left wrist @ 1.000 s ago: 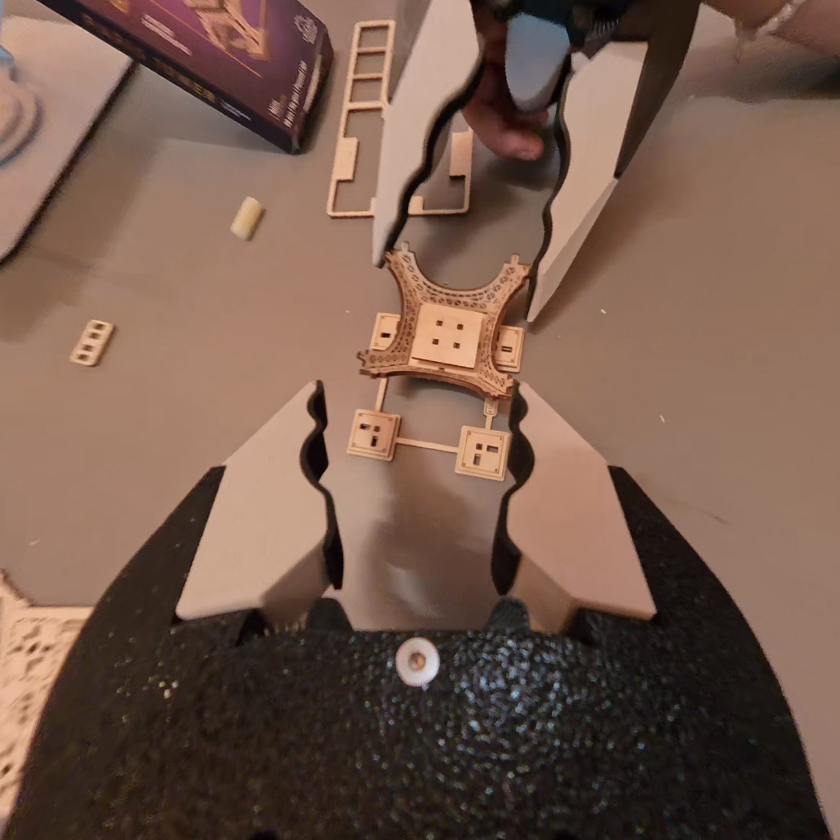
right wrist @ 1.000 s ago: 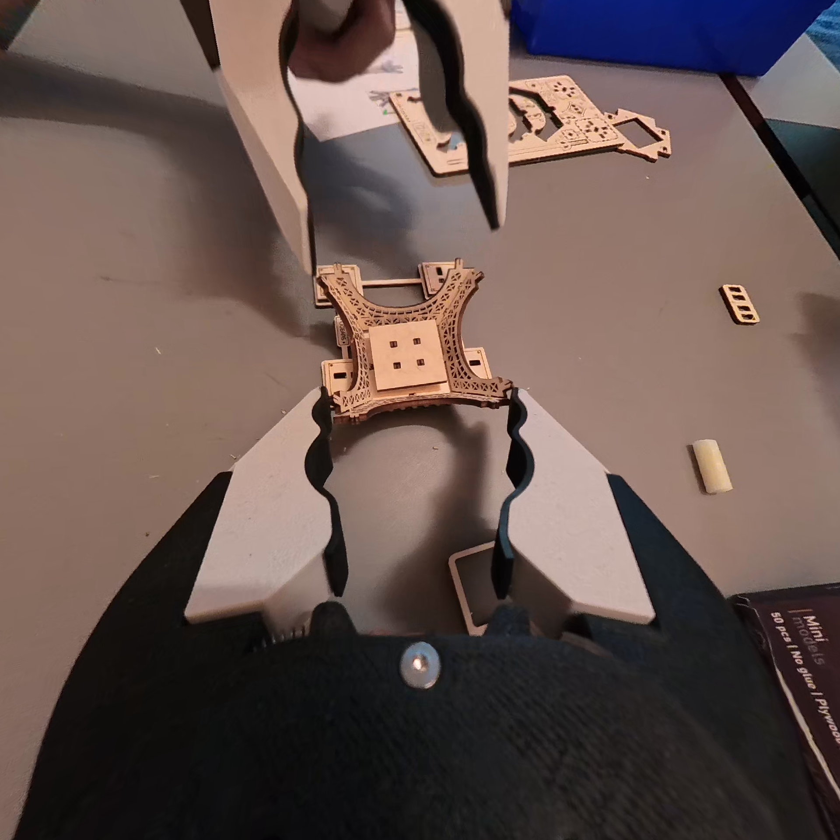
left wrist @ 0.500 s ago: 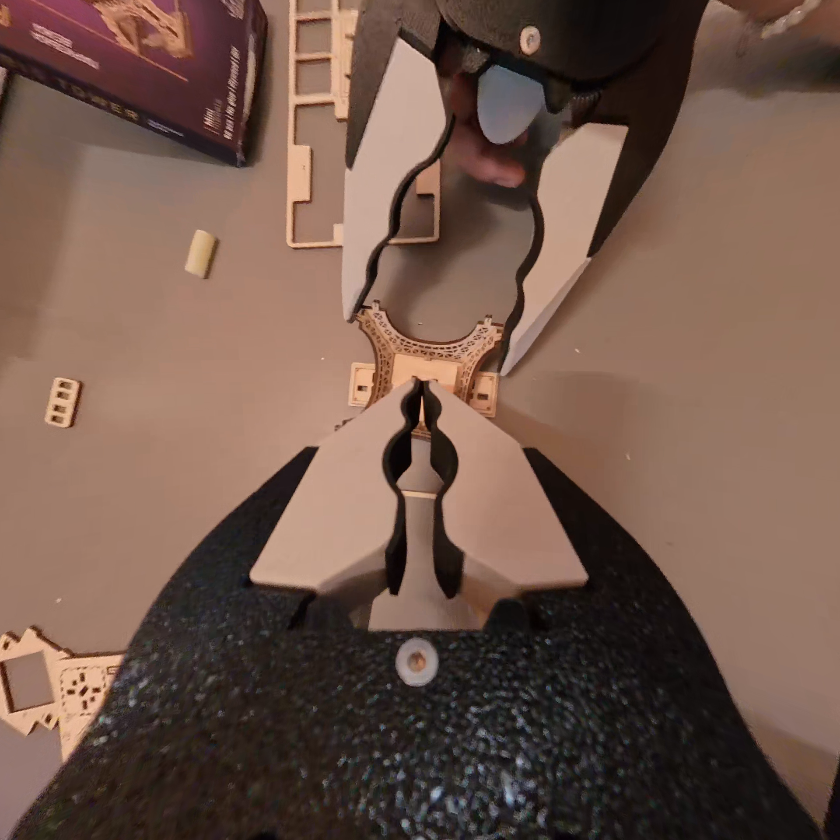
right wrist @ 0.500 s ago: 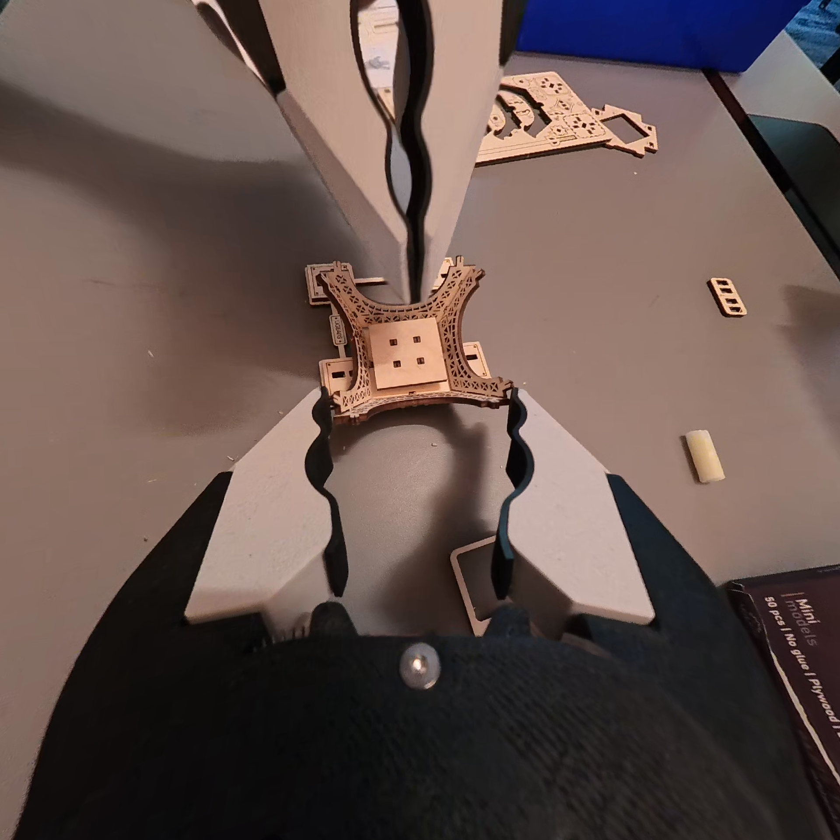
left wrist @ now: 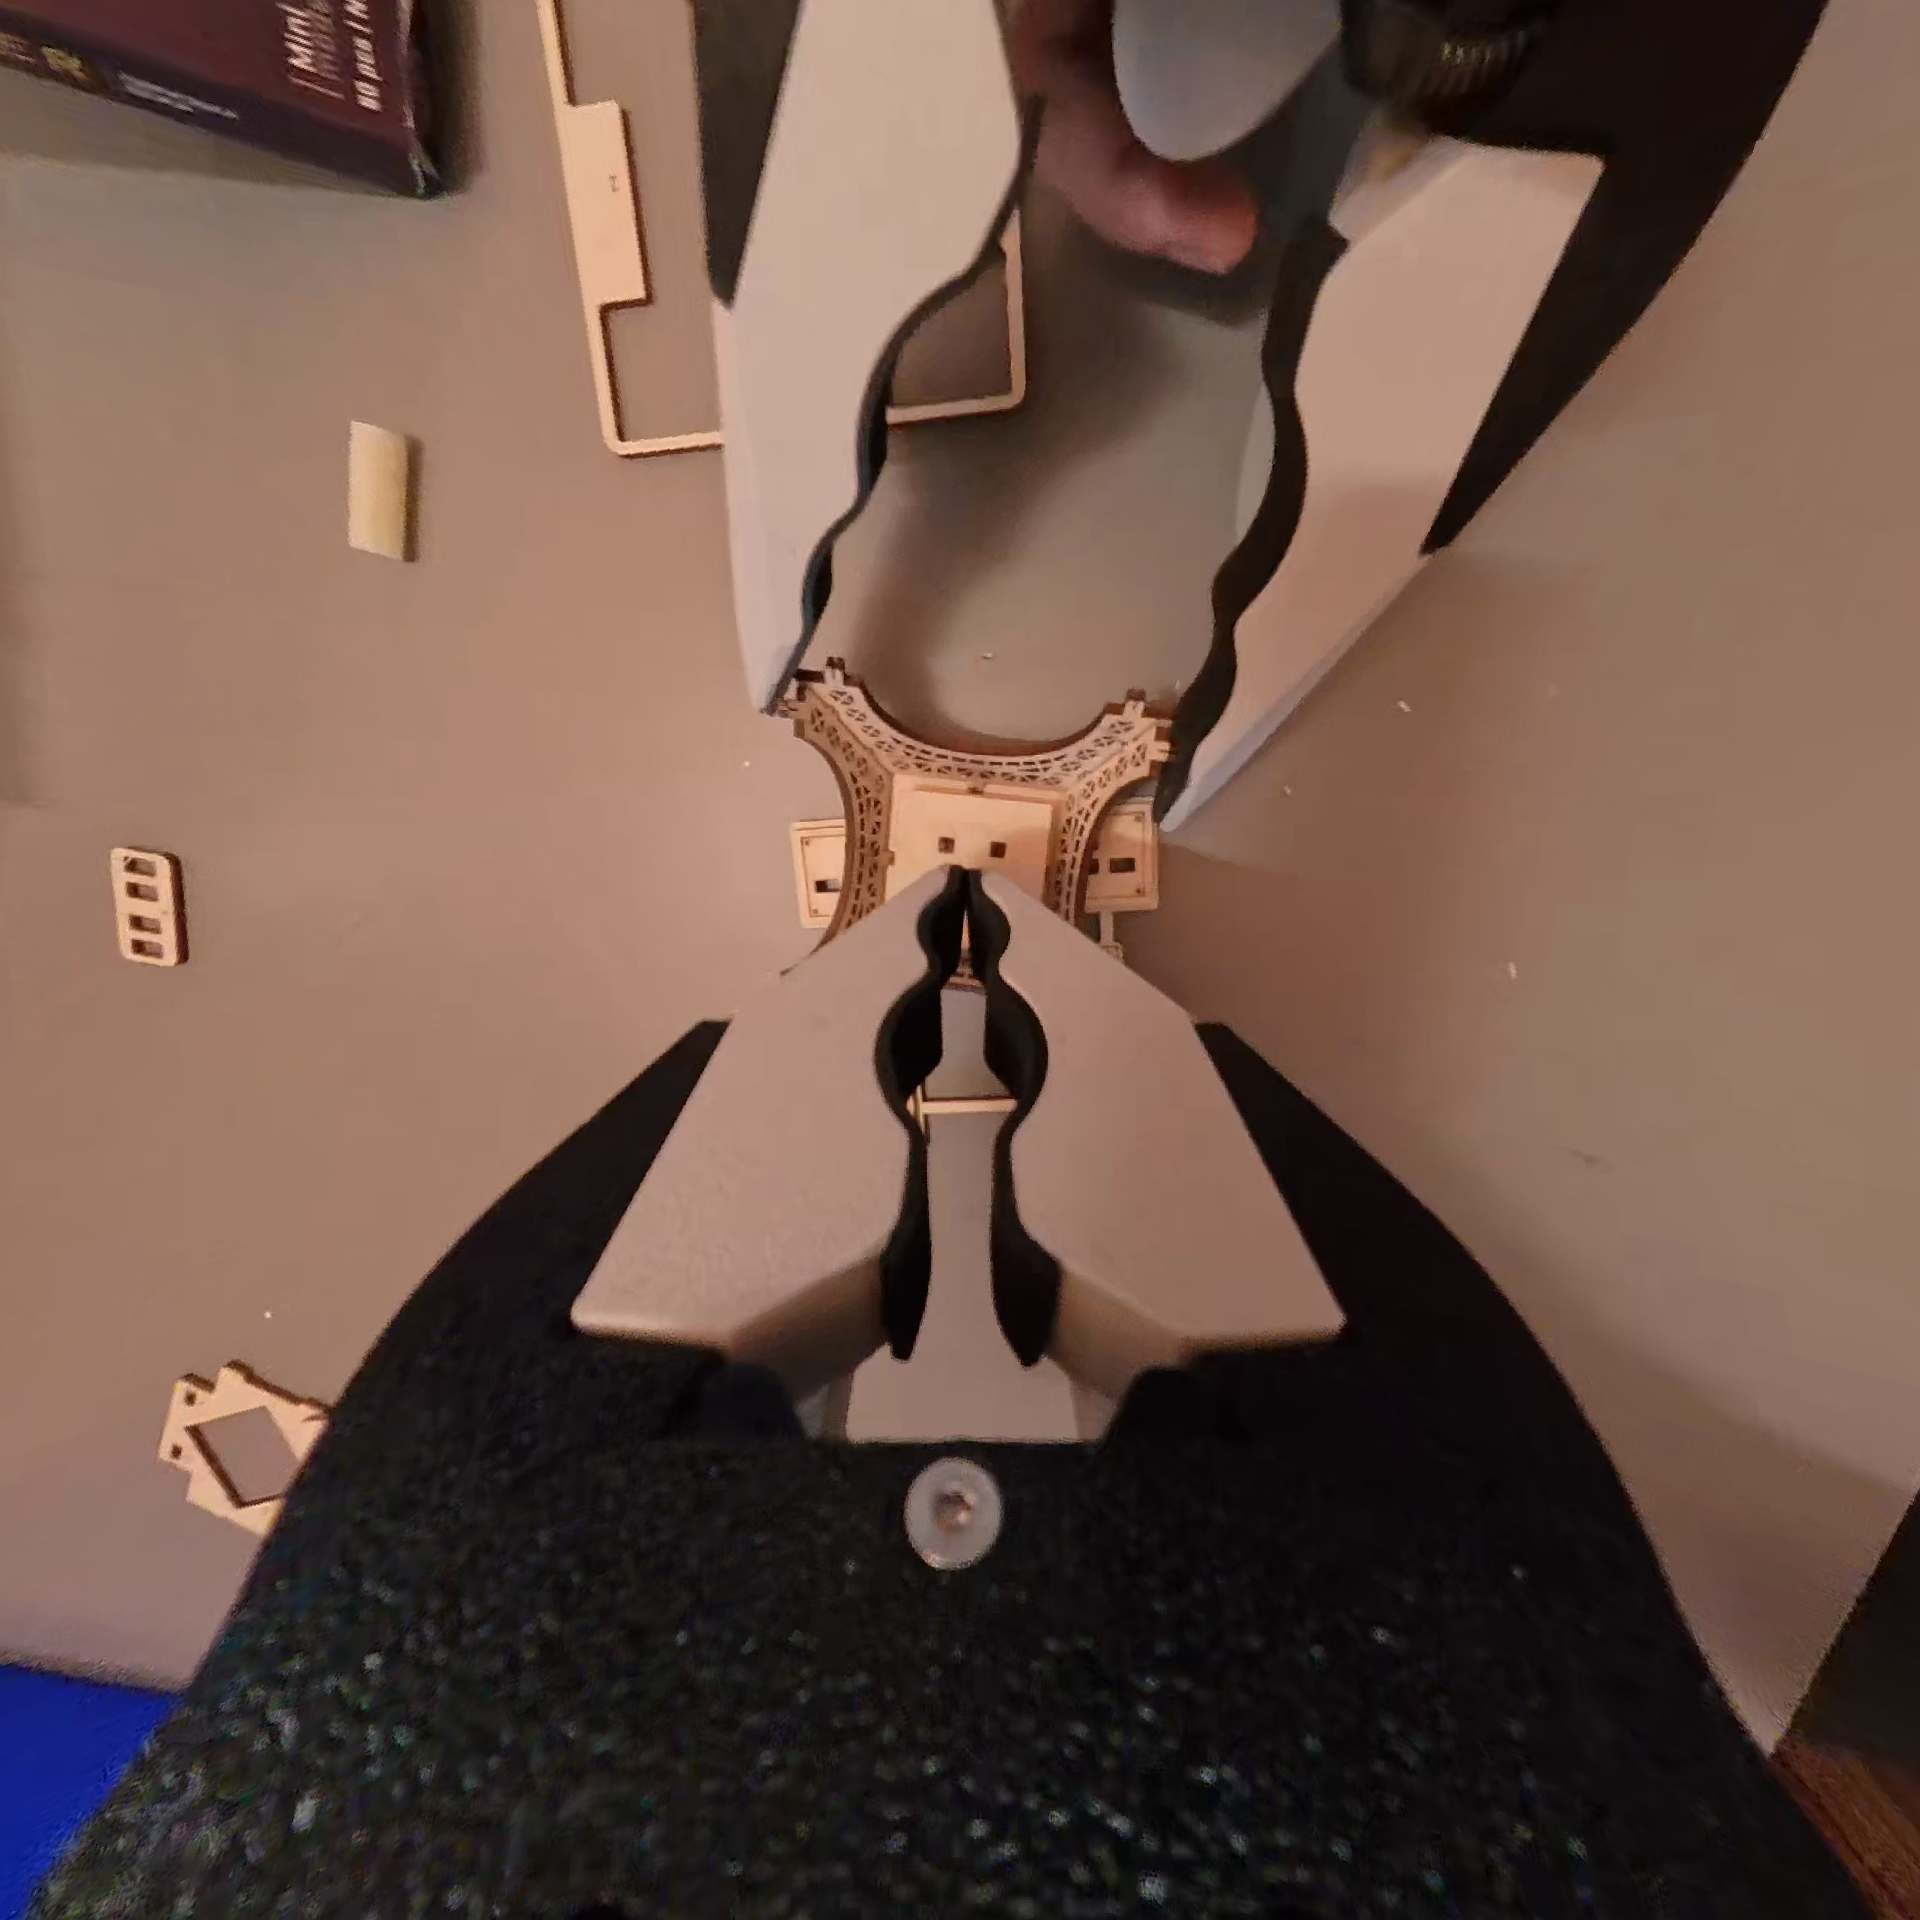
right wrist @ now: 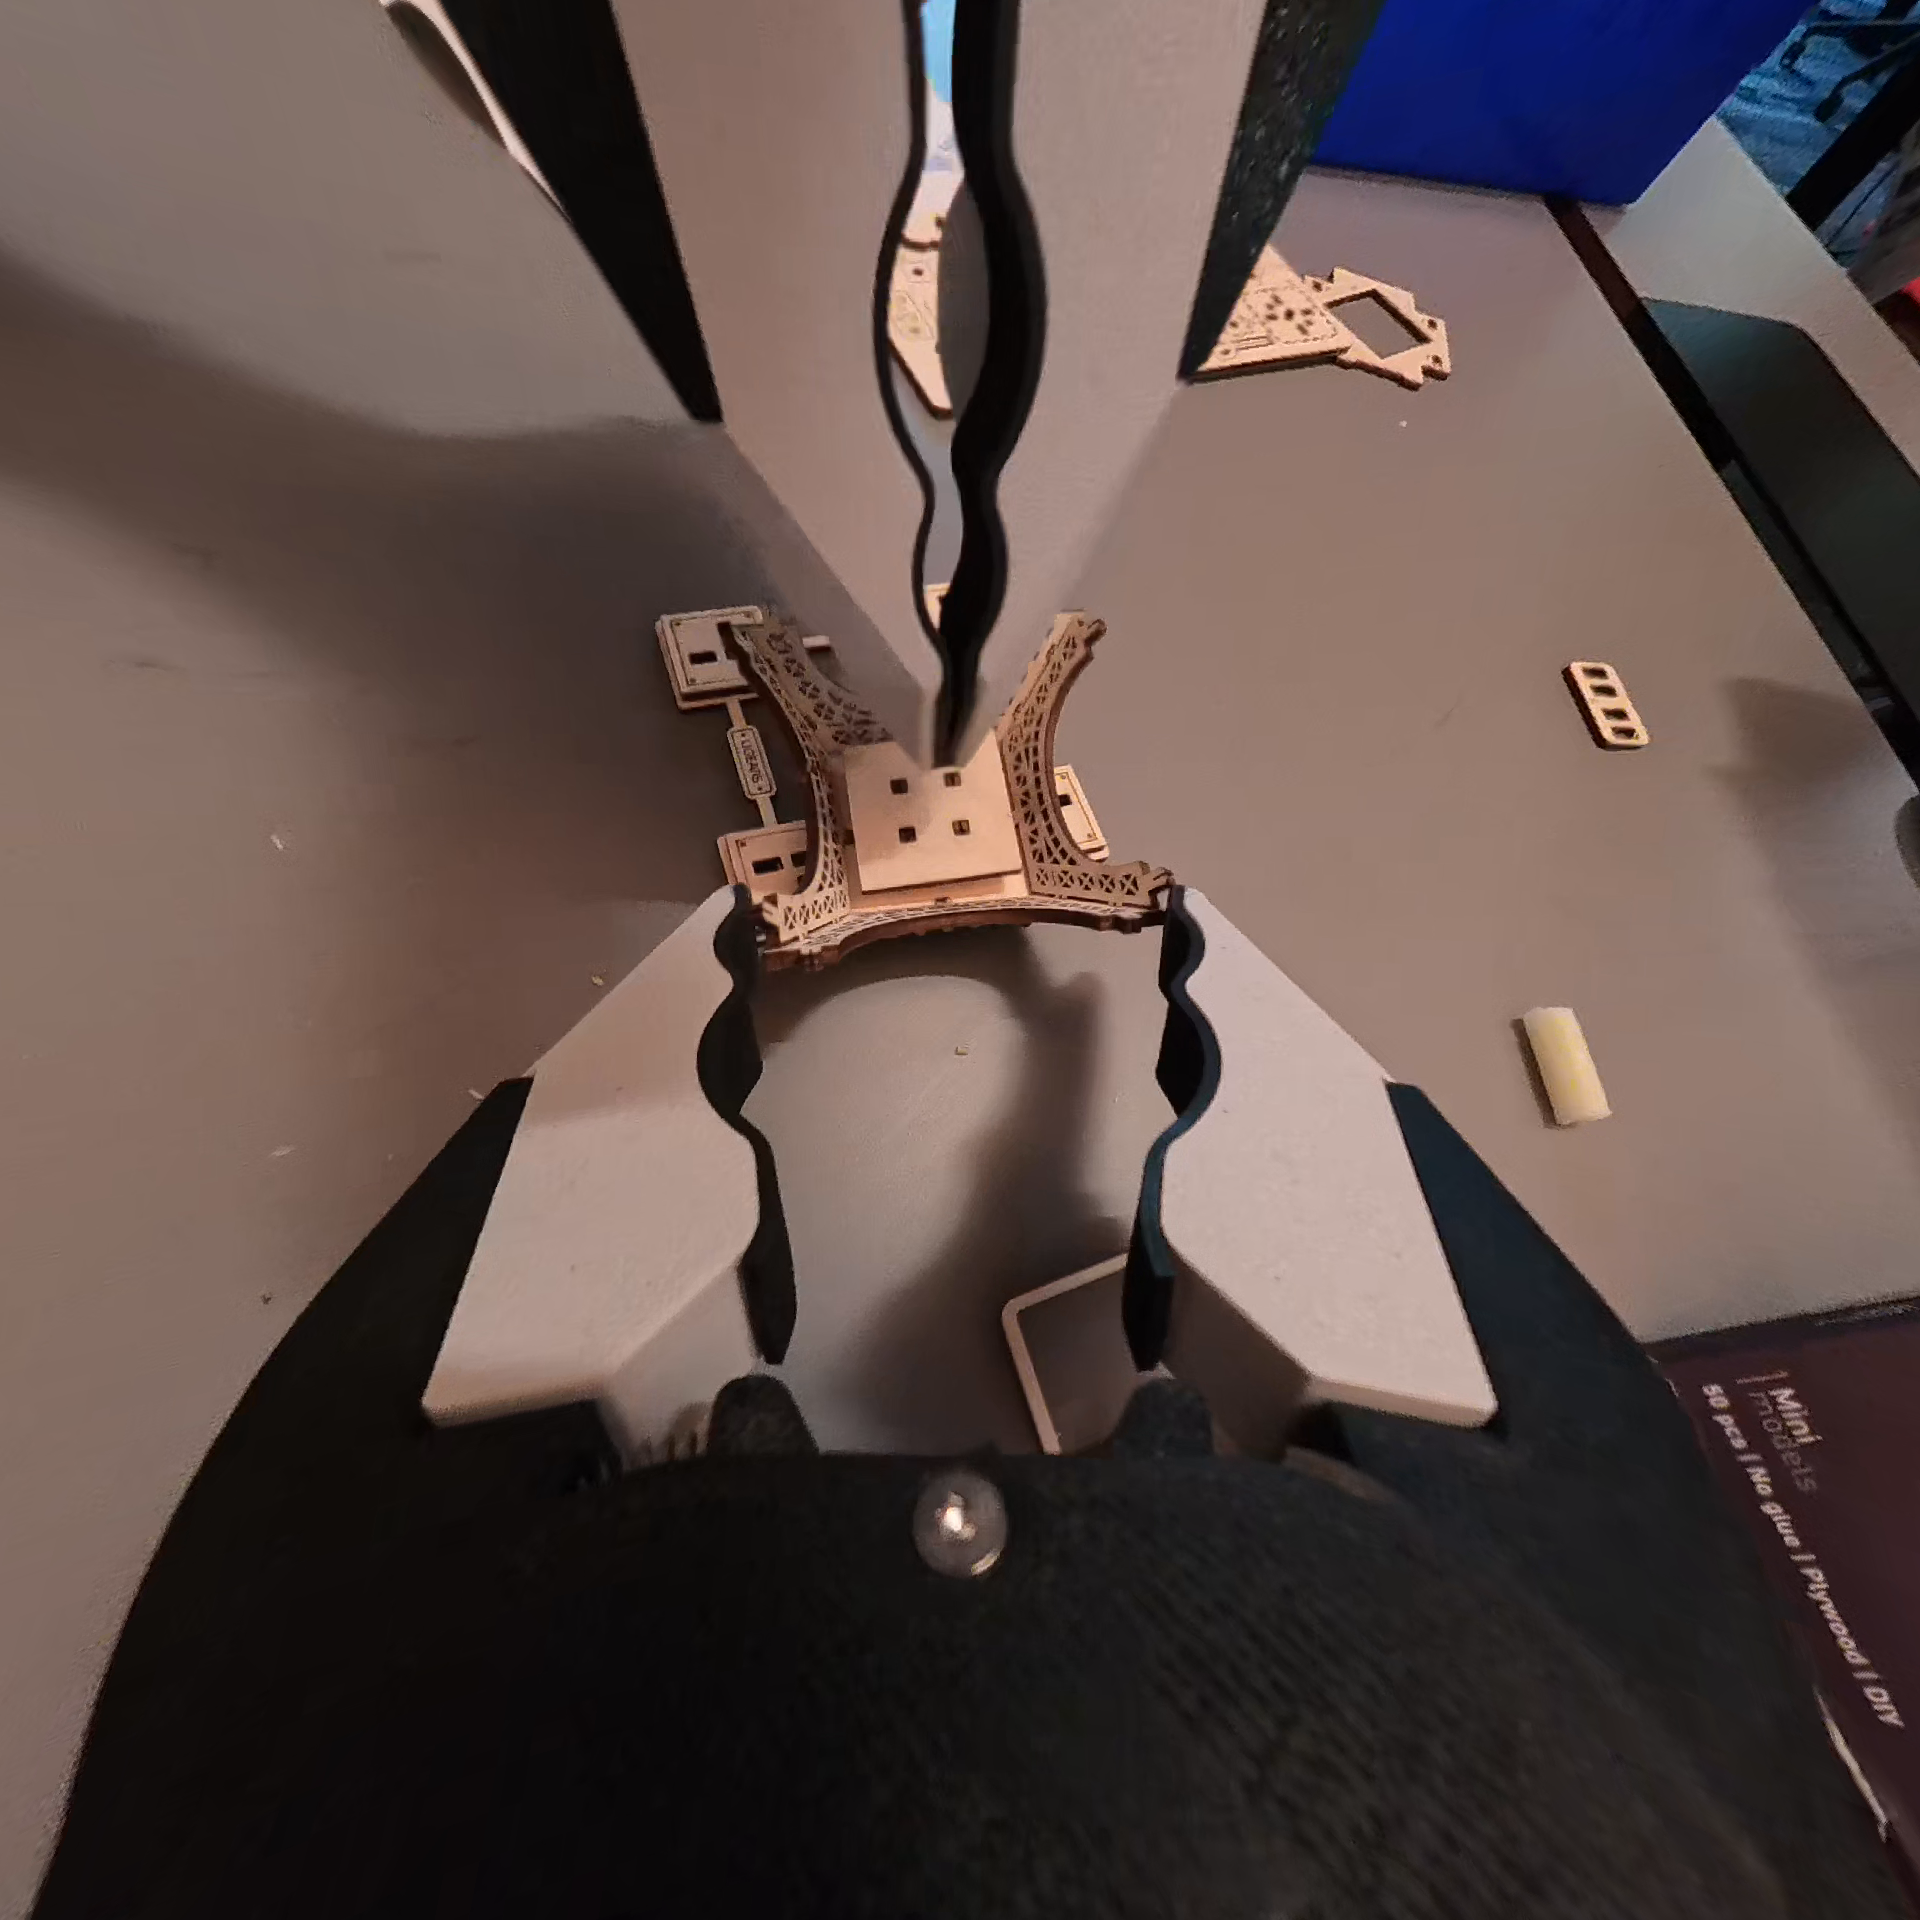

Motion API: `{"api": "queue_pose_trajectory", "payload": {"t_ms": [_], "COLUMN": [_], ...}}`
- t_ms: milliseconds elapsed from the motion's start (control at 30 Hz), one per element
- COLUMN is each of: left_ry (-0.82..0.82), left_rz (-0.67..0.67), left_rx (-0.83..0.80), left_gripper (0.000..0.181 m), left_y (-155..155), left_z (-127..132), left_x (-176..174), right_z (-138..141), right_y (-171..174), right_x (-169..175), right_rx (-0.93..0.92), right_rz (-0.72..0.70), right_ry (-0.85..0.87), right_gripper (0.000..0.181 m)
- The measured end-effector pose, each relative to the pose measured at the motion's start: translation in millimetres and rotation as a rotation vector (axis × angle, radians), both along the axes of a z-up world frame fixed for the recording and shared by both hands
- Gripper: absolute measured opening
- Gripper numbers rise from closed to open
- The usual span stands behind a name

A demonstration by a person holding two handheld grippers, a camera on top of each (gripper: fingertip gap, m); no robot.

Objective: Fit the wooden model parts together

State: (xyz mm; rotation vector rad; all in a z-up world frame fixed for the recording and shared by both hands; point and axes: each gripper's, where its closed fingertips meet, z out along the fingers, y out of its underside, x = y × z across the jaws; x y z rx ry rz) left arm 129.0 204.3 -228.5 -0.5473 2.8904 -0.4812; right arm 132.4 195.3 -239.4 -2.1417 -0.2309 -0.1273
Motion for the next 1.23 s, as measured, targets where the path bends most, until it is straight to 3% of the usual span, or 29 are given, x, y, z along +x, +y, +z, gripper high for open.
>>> {"api": "queue_pose_trajectory", "payload": {"t_ms": [333, 667, 1233], "left_ry": [0.000, 0.028, 0.036], "left_rz": [0.060, 0.036, 0.012], "left_rx": [-0.017, -0.029, 0.115], "left_gripper": [0.000, 0.000, 0.000], "left_y": [12.6, 9.8, 11.8], "left_z": [3.6, -0.9, -8.7], "left_x": [-2.0, -5.0, 0.7], "right_z": [10.8, 0.2, 0.4], "right_y": [13.2, 9.3, 10.5], "right_x": [2.5, 5.8, 3.1], "right_rx": [0.020, -0.002, 0.005], "right_rz": [0.079, 0.077, 0.101], "right_ry": [0.047, 0.022, -0.010], "right_gripper": [0.076, 0.076, 0.076]}}
